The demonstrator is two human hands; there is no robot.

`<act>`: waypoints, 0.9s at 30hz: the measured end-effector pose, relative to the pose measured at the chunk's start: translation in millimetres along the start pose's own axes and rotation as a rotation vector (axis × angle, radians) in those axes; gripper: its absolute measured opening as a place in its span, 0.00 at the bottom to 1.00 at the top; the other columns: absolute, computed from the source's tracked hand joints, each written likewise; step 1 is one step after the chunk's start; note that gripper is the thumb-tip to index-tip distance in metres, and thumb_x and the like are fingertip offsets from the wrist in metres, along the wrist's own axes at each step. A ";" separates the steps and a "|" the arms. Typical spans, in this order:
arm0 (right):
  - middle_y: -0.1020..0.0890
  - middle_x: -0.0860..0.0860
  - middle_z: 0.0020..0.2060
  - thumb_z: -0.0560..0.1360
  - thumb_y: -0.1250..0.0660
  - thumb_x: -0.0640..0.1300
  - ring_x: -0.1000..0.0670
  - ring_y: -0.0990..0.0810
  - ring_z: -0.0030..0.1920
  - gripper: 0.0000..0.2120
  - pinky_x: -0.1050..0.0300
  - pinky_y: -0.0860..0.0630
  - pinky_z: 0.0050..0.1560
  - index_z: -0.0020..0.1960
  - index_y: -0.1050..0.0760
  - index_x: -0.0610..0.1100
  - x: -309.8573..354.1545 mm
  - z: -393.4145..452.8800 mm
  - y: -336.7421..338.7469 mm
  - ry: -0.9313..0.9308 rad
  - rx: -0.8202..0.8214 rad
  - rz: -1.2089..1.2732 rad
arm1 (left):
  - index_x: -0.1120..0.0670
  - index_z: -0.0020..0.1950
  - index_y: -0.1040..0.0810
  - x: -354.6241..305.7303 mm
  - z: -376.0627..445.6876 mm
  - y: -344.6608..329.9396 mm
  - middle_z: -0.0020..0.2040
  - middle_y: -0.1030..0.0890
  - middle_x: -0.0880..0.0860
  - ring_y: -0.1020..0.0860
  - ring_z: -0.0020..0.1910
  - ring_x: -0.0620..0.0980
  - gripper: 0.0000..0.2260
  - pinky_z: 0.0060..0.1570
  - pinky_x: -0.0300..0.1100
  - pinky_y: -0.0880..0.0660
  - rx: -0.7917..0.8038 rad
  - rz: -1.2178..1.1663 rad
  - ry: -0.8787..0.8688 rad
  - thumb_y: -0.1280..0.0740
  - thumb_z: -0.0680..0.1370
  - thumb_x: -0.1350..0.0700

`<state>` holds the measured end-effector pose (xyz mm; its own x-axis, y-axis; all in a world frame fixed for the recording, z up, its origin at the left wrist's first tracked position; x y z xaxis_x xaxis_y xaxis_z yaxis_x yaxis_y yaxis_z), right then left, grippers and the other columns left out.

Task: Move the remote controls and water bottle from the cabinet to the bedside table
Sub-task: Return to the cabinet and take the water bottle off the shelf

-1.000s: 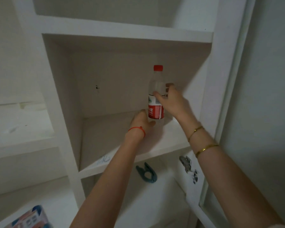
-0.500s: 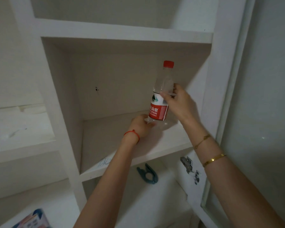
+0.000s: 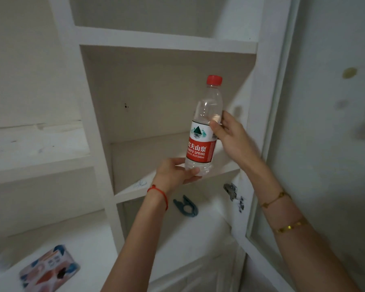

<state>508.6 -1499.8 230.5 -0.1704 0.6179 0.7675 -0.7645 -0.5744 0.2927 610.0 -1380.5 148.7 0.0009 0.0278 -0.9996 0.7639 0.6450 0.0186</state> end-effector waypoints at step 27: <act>0.19 0.55 0.59 0.81 0.39 0.43 0.58 0.19 0.57 0.18 0.60 0.21 0.54 0.71 0.32 0.47 30.5 -207.4 -64.8 -0.043 0.530 0.374 | 0.54 0.60 0.22 123.9 -267.9 -2.9 0.46 0.14 0.58 0.14 0.43 0.51 0.17 0.43 0.38 0.18 -0.530 -0.244 0.007 0.29 0.73 0.67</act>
<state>424.1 -1332.4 116.6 -0.3320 0.3089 0.8913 -0.2459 -0.9405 0.2344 435.0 -1174.4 30.3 -0.1402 -0.1655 -0.9762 0.3140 0.9276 -0.2023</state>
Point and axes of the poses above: each hand's wrist, its own z-axis towards the middle knuckle, its own y-axis out of the back of the hand, x = y × z, the point moved 5 cm from there along z, towards the middle knuckle
